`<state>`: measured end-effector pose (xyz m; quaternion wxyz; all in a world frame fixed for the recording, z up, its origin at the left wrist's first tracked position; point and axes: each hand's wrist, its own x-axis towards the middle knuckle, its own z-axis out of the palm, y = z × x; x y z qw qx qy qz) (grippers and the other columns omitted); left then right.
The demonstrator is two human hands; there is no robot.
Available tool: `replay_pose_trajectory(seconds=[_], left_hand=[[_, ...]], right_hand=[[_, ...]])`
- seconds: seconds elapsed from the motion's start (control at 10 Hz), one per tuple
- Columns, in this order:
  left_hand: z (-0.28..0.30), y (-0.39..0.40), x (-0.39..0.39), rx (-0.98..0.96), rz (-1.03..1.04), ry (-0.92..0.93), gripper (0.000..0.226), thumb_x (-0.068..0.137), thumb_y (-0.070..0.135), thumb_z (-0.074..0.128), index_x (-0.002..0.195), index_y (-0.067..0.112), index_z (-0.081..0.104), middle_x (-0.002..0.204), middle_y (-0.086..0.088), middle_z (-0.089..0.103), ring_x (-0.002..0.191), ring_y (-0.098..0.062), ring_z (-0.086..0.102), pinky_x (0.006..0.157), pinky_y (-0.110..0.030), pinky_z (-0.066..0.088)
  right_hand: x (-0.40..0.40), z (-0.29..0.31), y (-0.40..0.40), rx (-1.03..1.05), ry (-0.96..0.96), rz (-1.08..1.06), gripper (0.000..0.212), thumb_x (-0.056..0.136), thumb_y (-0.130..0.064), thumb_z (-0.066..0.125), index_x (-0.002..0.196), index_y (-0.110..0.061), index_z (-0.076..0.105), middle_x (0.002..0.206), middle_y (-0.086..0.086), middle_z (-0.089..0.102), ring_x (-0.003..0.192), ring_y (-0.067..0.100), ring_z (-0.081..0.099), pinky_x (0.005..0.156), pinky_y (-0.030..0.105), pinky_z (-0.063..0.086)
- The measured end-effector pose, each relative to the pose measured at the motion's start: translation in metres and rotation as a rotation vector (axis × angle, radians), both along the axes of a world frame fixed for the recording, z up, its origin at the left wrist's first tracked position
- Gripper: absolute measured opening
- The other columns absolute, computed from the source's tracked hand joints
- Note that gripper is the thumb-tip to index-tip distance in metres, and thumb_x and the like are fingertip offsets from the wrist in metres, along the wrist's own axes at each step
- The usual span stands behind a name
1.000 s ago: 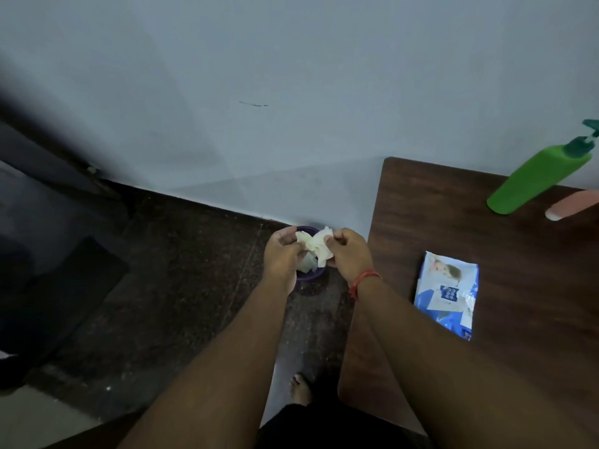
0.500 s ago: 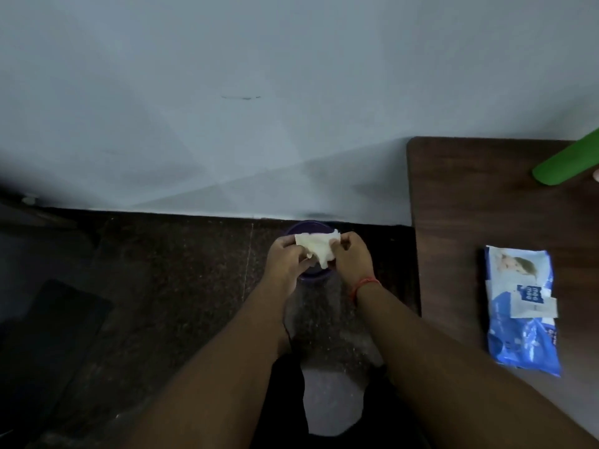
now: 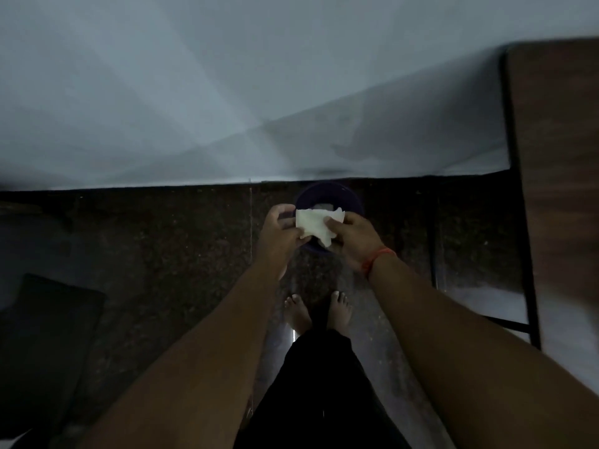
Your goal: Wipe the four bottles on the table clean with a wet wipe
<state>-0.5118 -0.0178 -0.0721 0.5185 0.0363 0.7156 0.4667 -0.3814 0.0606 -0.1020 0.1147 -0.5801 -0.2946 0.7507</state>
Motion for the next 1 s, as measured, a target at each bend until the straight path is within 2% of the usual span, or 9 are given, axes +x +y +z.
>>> replay_pose_trajectory(seconds=[0.1, 0.2, 0.4, 0.5, 0.6, 0.7, 0.8, 0.9, 1.0], left_hand=[[-0.056, 0.004, -0.002, -0.034, -0.048, 0.021, 0.039, 0.089, -0.015, 0.057, 0.120, 0.008, 0.055, 0.110, -0.014, 0.066, 0.097, -0.024, 0.069, 0.063, -0.023, 0.059], [-0.120, 0.008, 0.000, -0.054, -0.106, 0.053, 0.032, 0.089, -0.020, 0.050, 0.109, 0.004, 0.060, 0.111, -0.017, 0.063, 0.097, -0.029, 0.064, 0.060, -0.020, 0.057], [-0.240, 0.030, 0.003, -0.171, -0.186, 0.087, 0.028, 0.093, -0.018, 0.049, 0.100, 0.007, 0.062, 0.133, -0.018, 0.054, 0.117, -0.033, 0.056, 0.079, -0.034, 0.058], [-0.283, 0.041, -0.001, -0.145, -0.223, 0.119, 0.032, 0.092, -0.019, 0.048, 0.104, 0.007, 0.062, 0.133, -0.018, 0.055, 0.118, -0.033, 0.057, 0.072, -0.025, 0.058], [-0.309, 0.048, -0.007, -0.141, -0.342, 0.205, 0.028, 0.094, -0.014, 0.051, 0.111, 0.005, 0.062, 0.125, -0.019, 0.058, 0.113, -0.035, 0.059, 0.080, -0.030, 0.055], [-0.324, 0.051, -0.013, -0.224, -0.526, 0.337, 0.023, 0.096, -0.006, 0.055, 0.114, 0.008, 0.059, 0.108, -0.011, 0.055, 0.098, -0.025, 0.053, 0.076, -0.028, 0.041], [-0.327, 0.044, -0.017, -0.296, -0.714, 0.427, 0.022, 0.094, 0.001, 0.057, 0.115, 0.005, 0.058, 0.117, -0.016, 0.059, 0.106, -0.032, 0.058, 0.090, -0.041, 0.051], [-0.310, 0.031, -0.016, -0.394, -0.938, 0.560, 0.056, 0.095, 0.023, 0.060, 0.145, 0.005, 0.043, 0.149, -0.021, 0.043, 0.138, -0.040, 0.041, 0.112, -0.049, 0.039], [-0.254, 0.025, -0.008, -0.433, -1.029, 0.673, 0.074, 0.101, 0.044, 0.050, 0.160, 0.014, 0.015, 0.168, -0.015, 0.010, 0.153, -0.036, 0.013, 0.121, -0.053, 0.021]], right_hand=[[0.005, -0.058, 0.003, 0.029, -0.061, 0.032, 0.024, 0.094, 0.005, 0.059, 0.117, -0.003, 0.060, 0.102, 0.009, 0.067, 0.091, 0.025, 0.065, 0.060, 0.026, 0.056], [0.010, -0.117, 0.007, 0.116, -0.177, 0.068, 0.020, 0.093, 0.006, 0.059, 0.110, -0.005, 0.061, 0.105, 0.013, 0.065, 0.083, 0.020, 0.064, 0.054, 0.020, 0.052], [0.007, -0.230, 0.024, 0.182, -0.255, 0.076, 0.022, 0.093, 0.005, 0.058, 0.111, -0.007, 0.059, 0.111, 0.016, 0.065, 0.103, 0.033, 0.065, 0.075, 0.037, 0.057], [0.002, -0.263, 0.036, 0.194, -0.263, 0.107, 0.022, 0.094, 0.005, 0.055, 0.111, -0.010, 0.058, 0.106, 0.010, 0.064, 0.097, 0.029, 0.065, 0.079, 0.039, 0.058], [-0.002, -0.288, 0.048, 0.185, -0.291, 0.122, 0.032, 0.090, 0.003, 0.056, 0.119, -0.011, 0.058, 0.111, 0.009, 0.065, 0.104, 0.031, 0.064, 0.090, 0.050, 0.056], [0.000, -0.301, 0.051, 0.198, -0.389, 0.263, 0.054, 0.094, -0.004, 0.058, 0.145, -0.009, 0.042, 0.143, 0.016, 0.049, 0.129, 0.033, 0.050, 0.107, 0.043, 0.044], [0.003, -0.293, 0.048, 0.230, -0.456, 0.391, 0.054, 0.099, -0.009, 0.055, 0.149, -0.008, 0.036, 0.149, 0.016, 0.044, 0.134, 0.032, 0.045, 0.106, 0.036, 0.038], [0.005, -0.266, 0.036, 0.315, -0.507, 0.519, 0.048, 0.101, -0.010, 0.051, 0.147, -0.007, 0.039, 0.146, 0.016, 0.048, 0.132, 0.034, 0.046, 0.105, 0.035, 0.038], [0.007, -0.225, 0.024, 0.426, -0.540, 0.660, 0.051, 0.100, -0.016, 0.056, 0.148, -0.006, 0.040, 0.149, 0.016, 0.045, 0.135, 0.034, 0.044, 0.109, 0.037, 0.037]])
